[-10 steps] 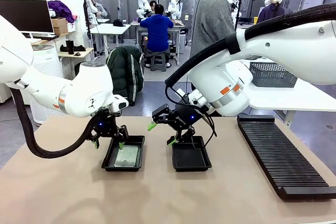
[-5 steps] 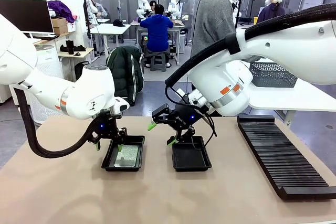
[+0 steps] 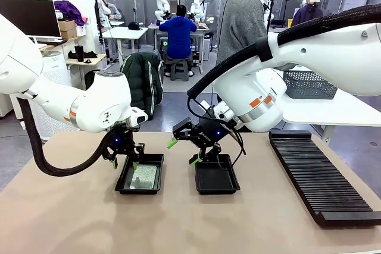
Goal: Inspect and transfer BCBs to ESD trays.
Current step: Pick up the ESD tray and place it on the left side of the table.
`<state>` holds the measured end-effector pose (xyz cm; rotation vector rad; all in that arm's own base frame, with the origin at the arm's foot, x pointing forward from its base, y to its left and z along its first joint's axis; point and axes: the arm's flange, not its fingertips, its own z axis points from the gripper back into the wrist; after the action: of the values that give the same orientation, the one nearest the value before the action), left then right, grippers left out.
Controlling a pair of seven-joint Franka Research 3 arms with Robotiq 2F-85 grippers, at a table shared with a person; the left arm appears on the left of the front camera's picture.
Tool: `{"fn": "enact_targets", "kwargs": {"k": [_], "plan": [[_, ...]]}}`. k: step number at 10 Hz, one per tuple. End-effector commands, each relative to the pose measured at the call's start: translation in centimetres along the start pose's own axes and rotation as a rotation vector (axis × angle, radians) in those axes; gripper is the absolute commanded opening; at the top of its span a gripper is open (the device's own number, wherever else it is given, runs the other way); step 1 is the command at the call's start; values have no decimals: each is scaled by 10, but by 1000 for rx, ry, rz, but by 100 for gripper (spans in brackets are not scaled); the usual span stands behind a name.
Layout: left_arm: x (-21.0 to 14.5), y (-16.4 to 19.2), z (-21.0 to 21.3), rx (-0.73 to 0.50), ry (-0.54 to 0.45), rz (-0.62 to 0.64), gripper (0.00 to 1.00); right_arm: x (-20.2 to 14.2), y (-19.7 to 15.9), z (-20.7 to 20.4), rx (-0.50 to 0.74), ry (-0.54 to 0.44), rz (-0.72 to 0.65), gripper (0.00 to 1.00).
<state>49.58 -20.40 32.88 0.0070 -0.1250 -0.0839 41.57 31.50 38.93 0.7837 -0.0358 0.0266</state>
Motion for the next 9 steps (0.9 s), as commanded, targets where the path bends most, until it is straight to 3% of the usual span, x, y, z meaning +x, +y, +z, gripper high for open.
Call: {"fn": "enact_targets", "kwargs": {"k": [1,2,3,4,5,6,7,8,9], "plan": [[-1,-1,8,35,16,27,57,0,0,-1,-6,-5,-9,100],[0,-1,14,37,21,27,42,0,0,-1,-6,-5,-9,100],[0,-1,21,35,26,32,44,0,0,-1,-6,-5,-9,100],[0,1,20,39,32,34,28,0,0,-1,-6,-5,-9,100],[1,-1,26,40,43,38,30,0,0,-1,-6,-5,-9,100],[2,-1,27,22,41,45,15,0,0,-1,-6,-5,-9,100],[3,-3,30,-3,52,54,24,0,0,-1,-6,-5,-9,100],[6,-5,42,-7,52,66,24,0,0,-1,-6,-5,-9,100],[3,2,26,17,38,19,24,0,0,-1,-6,-5,-9,100]]}}
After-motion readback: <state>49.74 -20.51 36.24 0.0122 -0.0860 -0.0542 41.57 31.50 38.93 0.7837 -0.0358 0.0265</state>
